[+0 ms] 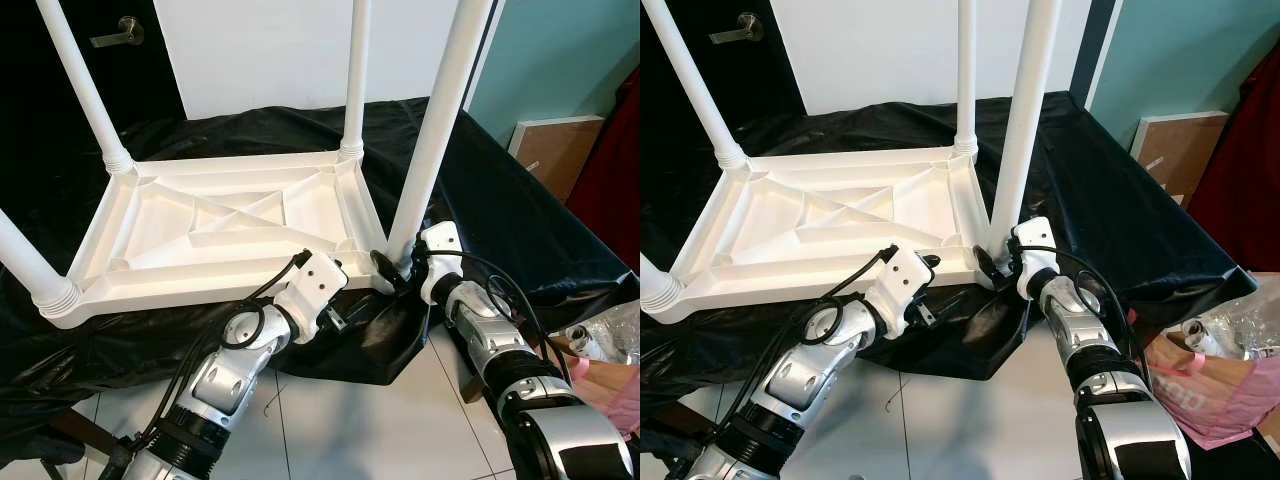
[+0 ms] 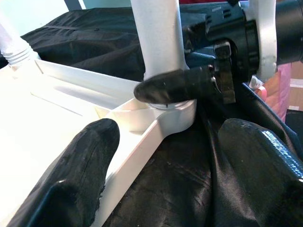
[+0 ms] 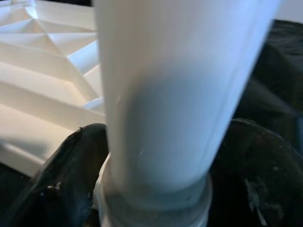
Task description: Building children table
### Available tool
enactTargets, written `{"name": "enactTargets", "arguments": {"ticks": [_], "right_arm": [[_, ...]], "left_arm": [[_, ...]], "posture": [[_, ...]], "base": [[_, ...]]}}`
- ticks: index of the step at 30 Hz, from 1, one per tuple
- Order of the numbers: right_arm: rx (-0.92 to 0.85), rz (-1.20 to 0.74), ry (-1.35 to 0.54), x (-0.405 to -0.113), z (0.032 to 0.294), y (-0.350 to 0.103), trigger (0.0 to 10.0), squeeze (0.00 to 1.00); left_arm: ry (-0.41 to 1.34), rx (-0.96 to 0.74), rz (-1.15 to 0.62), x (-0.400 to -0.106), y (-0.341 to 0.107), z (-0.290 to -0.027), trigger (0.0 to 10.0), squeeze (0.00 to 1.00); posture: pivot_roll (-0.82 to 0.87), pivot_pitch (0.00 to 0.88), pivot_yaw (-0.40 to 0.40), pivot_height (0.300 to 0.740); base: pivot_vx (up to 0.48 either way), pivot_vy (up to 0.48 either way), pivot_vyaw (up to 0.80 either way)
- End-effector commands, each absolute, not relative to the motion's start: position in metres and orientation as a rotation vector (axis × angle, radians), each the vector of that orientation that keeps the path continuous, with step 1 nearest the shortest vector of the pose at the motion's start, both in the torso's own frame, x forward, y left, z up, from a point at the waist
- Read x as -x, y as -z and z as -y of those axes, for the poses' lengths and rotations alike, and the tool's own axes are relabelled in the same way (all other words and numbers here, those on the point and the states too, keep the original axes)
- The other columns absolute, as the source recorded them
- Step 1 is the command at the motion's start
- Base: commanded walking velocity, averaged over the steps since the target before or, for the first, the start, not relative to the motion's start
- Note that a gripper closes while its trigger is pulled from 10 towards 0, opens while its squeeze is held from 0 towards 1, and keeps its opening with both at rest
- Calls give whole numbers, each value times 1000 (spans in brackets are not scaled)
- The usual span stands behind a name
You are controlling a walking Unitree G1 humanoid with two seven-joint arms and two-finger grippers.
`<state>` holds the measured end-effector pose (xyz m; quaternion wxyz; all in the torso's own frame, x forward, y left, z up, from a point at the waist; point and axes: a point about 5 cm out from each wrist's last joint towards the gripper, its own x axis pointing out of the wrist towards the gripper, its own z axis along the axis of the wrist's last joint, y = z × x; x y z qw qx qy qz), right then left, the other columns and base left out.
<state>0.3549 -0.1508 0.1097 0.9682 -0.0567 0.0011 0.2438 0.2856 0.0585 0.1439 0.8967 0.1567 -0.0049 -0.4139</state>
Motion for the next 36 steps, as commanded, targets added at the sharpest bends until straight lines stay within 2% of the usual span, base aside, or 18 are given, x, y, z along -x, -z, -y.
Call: {"name": "enactTargets", "arguments": {"ticks": [1, 2, 14, 15, 16, 27, 30, 36], "right_arm": [[124, -10, -519, -354, 147, -107, 1451, 0], [115, -9, -529, -353, 146, -106, 0, 0], [92, -14, -520, -349, 144, -99, 0, 0], [85, -18, -504, -349, 144, -97, 2784, 0], [76, -20, -488, -348, 144, -95, 10000, 0], [25, -17, -387, -345, 132, -90, 10000, 0], [-82, -5, -148, -347, 120, -89, 10000, 0], [-116, -5, -99, -344, 112, -87, 10000, 0]], "left_arm": [[842, -336, 7, -285, -145, -63, 10000, 0], [840, -336, 7, -286, -145, -63, 10000, 0], [849, -342, 10, -288, -147, -62, 10000, 0], [851, -343, 11, -289, -147, -62, 10000, 0], [851, -343, 12, -289, -148, -62, 10000, 0], [844, -344, 17, -291, -148, -63, 10000, 0], [834, -344, 26, -293, -150, -63, 10000, 0], [833, -346, 31, -294, -151, -62, 10000, 0]], "posture": [[23, 0, -36, 740], [23, 0, -32, 740], [10, 0, -18, 740], [6, 0, -16, 740], [6, 0, -17, 740], [10, 0, -24, 740], [12, 0, -29, 740], [8, 0, -28, 740]], "base": [[0, 0, 0], [0, 0, 0], [0, 0, 0], [0, 0, 0], [0, 0, 0], [0, 0, 0], [0, 0, 0], [0, 0, 0]]}}
